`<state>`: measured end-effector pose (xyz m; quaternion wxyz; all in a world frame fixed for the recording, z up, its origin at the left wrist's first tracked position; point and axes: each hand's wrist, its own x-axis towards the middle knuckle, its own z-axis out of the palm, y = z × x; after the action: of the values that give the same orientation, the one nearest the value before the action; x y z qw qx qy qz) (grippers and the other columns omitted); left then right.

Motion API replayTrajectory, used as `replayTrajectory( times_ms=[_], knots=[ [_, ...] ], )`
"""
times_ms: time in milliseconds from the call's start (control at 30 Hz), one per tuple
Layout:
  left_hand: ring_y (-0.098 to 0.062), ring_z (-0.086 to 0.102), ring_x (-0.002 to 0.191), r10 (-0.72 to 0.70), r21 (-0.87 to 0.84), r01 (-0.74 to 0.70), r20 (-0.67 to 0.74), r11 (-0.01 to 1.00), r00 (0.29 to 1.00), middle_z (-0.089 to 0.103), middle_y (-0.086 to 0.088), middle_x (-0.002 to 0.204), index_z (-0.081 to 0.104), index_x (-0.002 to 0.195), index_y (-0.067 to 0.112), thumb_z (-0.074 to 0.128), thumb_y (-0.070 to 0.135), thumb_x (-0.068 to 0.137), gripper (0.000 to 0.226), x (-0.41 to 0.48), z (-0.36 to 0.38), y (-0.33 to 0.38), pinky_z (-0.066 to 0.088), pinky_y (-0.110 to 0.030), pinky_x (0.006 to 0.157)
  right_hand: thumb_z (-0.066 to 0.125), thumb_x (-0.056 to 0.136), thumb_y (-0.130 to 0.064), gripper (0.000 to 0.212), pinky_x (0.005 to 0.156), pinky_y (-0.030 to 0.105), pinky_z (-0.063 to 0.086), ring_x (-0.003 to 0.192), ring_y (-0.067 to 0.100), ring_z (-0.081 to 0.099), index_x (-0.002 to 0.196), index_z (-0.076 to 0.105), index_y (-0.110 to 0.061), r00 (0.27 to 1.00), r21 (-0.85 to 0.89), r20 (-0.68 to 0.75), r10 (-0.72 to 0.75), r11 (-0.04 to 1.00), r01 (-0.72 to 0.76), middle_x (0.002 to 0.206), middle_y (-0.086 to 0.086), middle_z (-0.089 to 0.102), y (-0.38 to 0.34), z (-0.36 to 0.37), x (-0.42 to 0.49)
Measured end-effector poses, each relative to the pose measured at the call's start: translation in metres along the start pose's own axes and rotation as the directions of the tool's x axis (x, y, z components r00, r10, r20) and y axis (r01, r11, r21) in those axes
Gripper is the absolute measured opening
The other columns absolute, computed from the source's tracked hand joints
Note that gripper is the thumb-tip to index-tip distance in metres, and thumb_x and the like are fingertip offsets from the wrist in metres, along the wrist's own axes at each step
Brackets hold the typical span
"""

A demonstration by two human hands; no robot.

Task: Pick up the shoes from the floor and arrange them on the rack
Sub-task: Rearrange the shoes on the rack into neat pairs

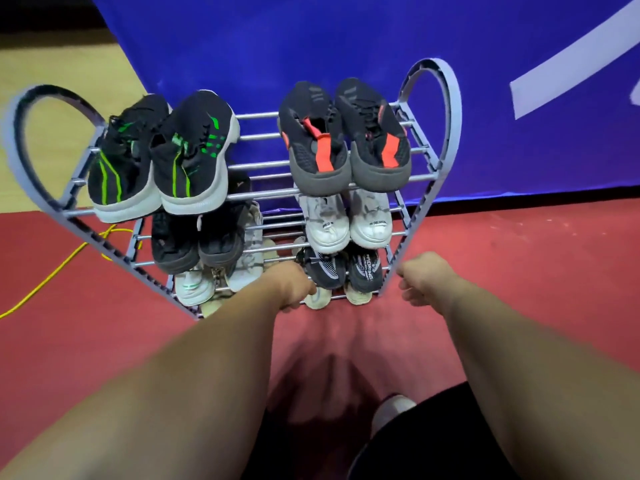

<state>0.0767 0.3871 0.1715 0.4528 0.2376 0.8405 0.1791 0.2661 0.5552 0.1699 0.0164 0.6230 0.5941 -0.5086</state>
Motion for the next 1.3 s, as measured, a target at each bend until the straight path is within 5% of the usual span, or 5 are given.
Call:
replayTrajectory(
  times_ms=[300,433,633,800,1300],
  knots=[
    [-0.022,0.040,0.044,-0.235,-0.247,0.234,0.024,0.940,0.972,0.048,-0.009,0.062,0.054,0.069,0.010,0.064,0.020,0.083,0.020,0.071,0.009,-0.019,0.037,-0.026,0.045,0.050,0.101,-0.017,0.019,0.091,0.046,0.056,0.099,0.036,0.065,0.117,0.056,-0.007,0.963,0.126,0.160,0.215,0.963,-0.236,0.090,0.013,0.055,-0.007,0.044,0.028],
    [-0.025,0.062,0.078,-0.265,-0.409,0.281,0.097,0.868,0.959,0.060,-0.008,0.093,0.062,0.093,0.010,0.060,0.024,0.094,0.015,0.080,0.028,-0.011,0.057,-0.036,0.071,0.040,0.106,-0.007,0.037,0.103,0.047,0.047,0.131,0.035,0.054,0.141,0.047,-0.007,0.951,0.328,0.174,0.256,0.895,-0.301,0.136,0.015,0.057,-0.023,0.054,0.039],
    [-0.033,0.059,0.113,-0.289,-0.593,0.369,0.229,0.715,0.929,0.052,-0.015,0.136,0.048,0.138,0.012,0.055,0.024,0.099,0.041,0.096,0.044,0.001,0.052,-0.046,0.097,0.036,0.106,-0.016,0.023,0.058,0.042,0.051,0.071,0.027,0.065,0.116,0.056,-0.009,0.899,0.538,0.174,0.401,0.726,-0.428,0.086,0.010,0.061,-0.031,0.054,0.049],
    [-0.032,0.058,0.115,-0.293,-0.686,0.401,0.276,0.607,0.915,0.058,-0.018,0.117,0.050,0.130,0.007,0.053,0.018,0.101,0.031,0.104,0.052,0.010,0.050,-0.044,0.099,0.039,0.103,-0.020,0.030,0.104,0.047,0.051,0.080,0.030,0.066,0.120,0.061,-0.007,0.889,0.550,0.132,0.438,0.714,-0.433,0.096,0.014,0.066,-0.028,0.053,0.054],
    [-0.025,0.064,0.091,-0.287,-0.778,0.445,0.348,0.443,0.893,0.062,-0.016,0.088,0.055,0.093,-0.004,0.040,-0.004,0.100,0.017,0.107,0.035,0.008,0.053,-0.037,0.092,0.038,0.103,-0.017,0.026,0.093,0.038,0.057,0.070,0.023,0.063,0.112,0.061,-0.006,0.887,0.508,0.145,0.438,0.737,-0.446,0.085,0.010,0.060,-0.035,0.052,0.047]
  ],
)
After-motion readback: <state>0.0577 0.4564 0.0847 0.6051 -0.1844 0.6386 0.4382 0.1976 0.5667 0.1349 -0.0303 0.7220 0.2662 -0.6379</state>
